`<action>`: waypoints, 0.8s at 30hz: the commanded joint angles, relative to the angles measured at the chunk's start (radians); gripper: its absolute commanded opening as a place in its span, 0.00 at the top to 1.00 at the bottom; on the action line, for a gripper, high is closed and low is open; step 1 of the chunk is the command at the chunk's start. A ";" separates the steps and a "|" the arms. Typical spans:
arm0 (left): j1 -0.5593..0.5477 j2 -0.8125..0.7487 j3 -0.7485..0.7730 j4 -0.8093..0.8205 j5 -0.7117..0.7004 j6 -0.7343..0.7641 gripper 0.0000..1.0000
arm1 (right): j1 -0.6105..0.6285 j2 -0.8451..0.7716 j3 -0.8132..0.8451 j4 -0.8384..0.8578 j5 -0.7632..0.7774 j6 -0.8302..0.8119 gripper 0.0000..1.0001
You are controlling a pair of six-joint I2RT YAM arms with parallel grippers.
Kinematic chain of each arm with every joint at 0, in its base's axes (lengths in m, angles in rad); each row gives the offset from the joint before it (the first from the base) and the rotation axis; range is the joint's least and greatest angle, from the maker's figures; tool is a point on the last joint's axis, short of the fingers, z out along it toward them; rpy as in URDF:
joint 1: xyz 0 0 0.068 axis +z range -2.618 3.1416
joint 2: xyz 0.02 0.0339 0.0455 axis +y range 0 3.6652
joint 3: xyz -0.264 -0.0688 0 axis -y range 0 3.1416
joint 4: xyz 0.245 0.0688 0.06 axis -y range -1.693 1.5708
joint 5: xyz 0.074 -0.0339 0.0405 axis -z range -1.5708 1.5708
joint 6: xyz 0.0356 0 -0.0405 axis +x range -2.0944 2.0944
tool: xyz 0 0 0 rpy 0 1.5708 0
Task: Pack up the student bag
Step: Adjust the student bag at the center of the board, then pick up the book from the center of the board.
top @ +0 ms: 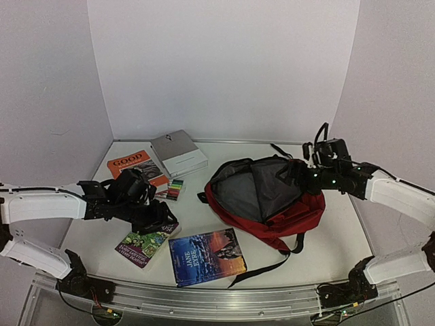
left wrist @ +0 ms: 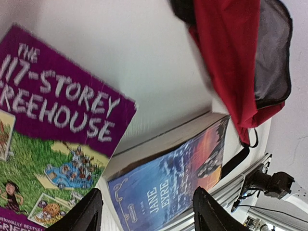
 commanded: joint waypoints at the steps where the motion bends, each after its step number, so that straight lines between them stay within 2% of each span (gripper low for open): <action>1: -0.110 0.010 -0.029 -0.007 -0.052 -0.165 0.38 | 0.163 0.043 -0.034 0.027 -0.098 0.017 0.16; 3: -0.146 0.045 -0.032 -0.028 -0.079 -0.195 0.40 | 0.221 0.060 -0.073 0.074 -0.129 0.031 0.16; 6: -0.166 0.088 -0.072 0.039 -0.058 -0.229 0.42 | 0.299 0.104 -0.127 0.151 -0.175 0.060 0.16; 11: -0.176 0.132 -0.089 0.051 -0.070 -0.254 0.46 | 0.403 0.184 -0.172 0.292 -0.209 0.117 0.23; 15: -0.178 0.156 -0.082 0.032 -0.103 -0.255 0.46 | 0.441 0.286 -0.171 0.347 -0.209 0.131 0.27; 19: -0.178 0.182 -0.102 0.086 -0.100 -0.255 0.47 | 0.449 0.375 -0.168 0.392 -0.186 0.147 0.33; 24: -0.178 0.206 -0.126 0.150 -0.104 -0.259 0.53 | 0.449 0.437 -0.147 0.416 -0.162 0.140 0.37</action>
